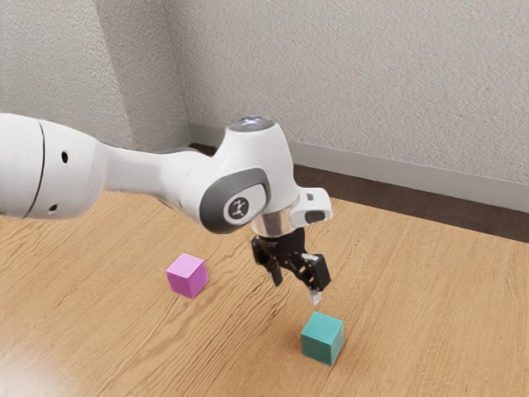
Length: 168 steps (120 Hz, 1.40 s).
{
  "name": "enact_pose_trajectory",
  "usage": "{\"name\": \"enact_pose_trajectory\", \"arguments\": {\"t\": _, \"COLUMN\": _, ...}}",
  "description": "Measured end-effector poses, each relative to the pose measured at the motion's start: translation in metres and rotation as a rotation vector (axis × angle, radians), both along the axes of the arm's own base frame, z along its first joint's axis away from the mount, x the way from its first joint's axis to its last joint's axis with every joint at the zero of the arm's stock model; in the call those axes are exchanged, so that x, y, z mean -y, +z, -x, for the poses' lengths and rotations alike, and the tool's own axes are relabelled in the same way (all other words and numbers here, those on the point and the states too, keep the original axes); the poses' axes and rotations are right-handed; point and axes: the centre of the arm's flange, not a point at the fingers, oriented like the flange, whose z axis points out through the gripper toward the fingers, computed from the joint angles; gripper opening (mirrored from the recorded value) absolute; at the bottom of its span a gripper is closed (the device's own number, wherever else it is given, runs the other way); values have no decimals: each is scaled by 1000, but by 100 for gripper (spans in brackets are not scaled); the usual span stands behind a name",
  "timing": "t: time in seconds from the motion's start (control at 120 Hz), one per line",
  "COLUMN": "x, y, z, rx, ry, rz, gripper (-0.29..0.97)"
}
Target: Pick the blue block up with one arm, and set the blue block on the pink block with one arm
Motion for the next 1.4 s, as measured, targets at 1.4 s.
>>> {"name": "enact_pose_trajectory", "arguments": {"t": 1.4, "x": 47, "y": -105, "z": -16, "rx": -96, "ry": 25, "rz": -74, "gripper": 66}}
